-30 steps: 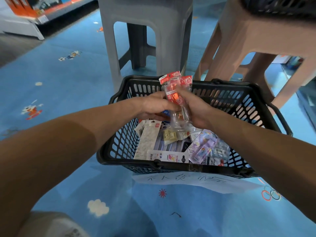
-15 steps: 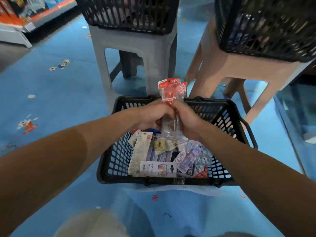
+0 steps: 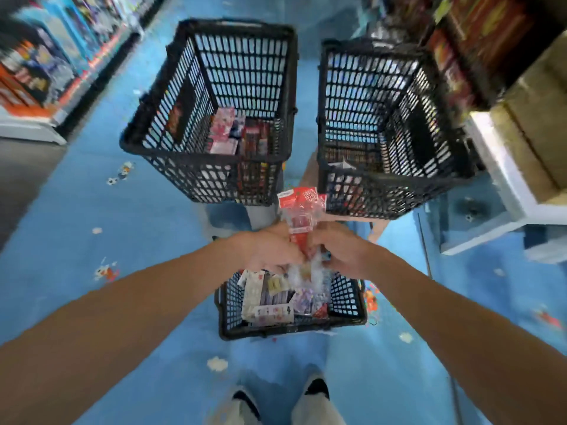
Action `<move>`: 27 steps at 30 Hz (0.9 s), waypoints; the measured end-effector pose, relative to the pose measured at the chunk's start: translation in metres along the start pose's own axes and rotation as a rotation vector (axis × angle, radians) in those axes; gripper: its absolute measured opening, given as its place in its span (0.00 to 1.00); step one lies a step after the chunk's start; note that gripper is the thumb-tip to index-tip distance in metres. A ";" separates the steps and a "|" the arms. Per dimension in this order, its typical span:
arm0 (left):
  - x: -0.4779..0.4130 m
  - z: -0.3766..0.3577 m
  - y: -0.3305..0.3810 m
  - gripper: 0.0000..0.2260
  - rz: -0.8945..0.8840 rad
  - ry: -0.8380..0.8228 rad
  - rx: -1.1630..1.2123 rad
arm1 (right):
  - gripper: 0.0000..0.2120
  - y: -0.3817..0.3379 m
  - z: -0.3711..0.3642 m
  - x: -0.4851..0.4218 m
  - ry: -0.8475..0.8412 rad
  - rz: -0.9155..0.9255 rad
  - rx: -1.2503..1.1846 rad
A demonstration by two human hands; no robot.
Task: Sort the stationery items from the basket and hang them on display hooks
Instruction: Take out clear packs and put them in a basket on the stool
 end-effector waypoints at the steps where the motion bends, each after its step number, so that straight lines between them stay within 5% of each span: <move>1: 0.017 -0.003 0.020 0.13 0.020 -0.022 -0.019 | 0.11 -0.018 0.008 0.021 -0.020 -0.019 0.009; 8: 0.105 0.002 0.180 0.20 0.007 -0.005 -0.132 | 0.17 -0.138 0.083 0.112 -0.064 0.076 -0.066; 14: 0.108 0.009 0.289 0.20 -0.179 0.042 -0.011 | 0.19 -0.209 0.155 0.136 0.177 0.198 -0.120; 20: 0.039 -0.011 0.329 0.04 -0.240 0.128 0.119 | 0.15 -0.197 0.225 0.091 0.319 0.172 -0.197; 27: -0.124 -0.027 0.310 0.12 -0.066 0.177 0.092 | 0.05 -0.118 0.293 -0.032 0.288 -0.013 -0.167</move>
Point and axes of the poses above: each hand's wrist, its own x-axis away from the middle knuckle, its own z-axis out of the back of the hand, y = z × x, the point moved 2 cm from there along -x, towards the middle knuckle, and after that the axes turned 12 degrees about x, right-handed, at the moved point
